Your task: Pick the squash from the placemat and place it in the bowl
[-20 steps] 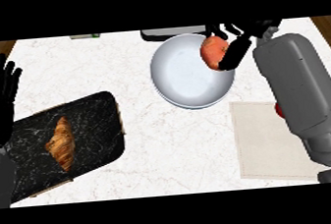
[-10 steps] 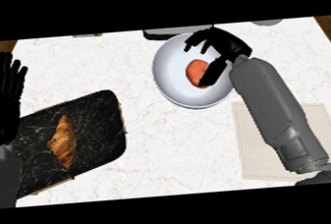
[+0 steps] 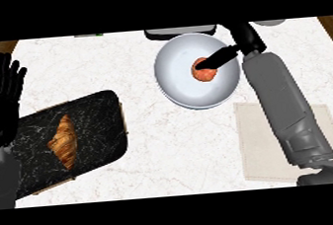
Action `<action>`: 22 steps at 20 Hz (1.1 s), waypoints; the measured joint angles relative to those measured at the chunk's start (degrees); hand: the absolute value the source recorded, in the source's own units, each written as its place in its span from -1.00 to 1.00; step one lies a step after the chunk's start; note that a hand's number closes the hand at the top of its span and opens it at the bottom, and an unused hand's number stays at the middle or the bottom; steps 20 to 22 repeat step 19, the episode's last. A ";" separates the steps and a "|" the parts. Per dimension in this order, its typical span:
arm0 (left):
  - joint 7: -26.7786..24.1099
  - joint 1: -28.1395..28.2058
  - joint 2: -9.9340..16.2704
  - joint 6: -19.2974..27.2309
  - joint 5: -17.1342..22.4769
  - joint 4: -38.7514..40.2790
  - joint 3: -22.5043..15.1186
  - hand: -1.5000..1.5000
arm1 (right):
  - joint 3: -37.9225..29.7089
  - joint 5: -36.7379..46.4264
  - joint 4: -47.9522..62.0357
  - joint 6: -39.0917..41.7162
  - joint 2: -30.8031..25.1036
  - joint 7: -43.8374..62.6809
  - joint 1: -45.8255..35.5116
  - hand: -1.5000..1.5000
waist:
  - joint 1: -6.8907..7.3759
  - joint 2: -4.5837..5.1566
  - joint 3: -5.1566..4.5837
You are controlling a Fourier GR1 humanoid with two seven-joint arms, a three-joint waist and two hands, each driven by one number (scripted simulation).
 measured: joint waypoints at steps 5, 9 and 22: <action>-0.55 -0.24 0.07 -0.27 0.03 0.51 0.23 0.00 | -5.97 -4.51 3.18 -1.83 -5.76 -2.14 -0.88 -1.00 | -0.03 0.07 0.00; 0.97 -0.95 0.37 -0.36 0.49 -0.05 0.39 0.00 | -10.33 -8.18 7.42 1.27 -12.90 -4.37 -1.45 -1.00 | 0.25 0.25 0.03; 0.38 -1.80 0.16 -0.66 0.14 0.09 -0.06 0.00 | -16.39 -13.24 18.02 12.84 -29.08 -14.31 1.87 -1.00 | 1.28 0.91 0.16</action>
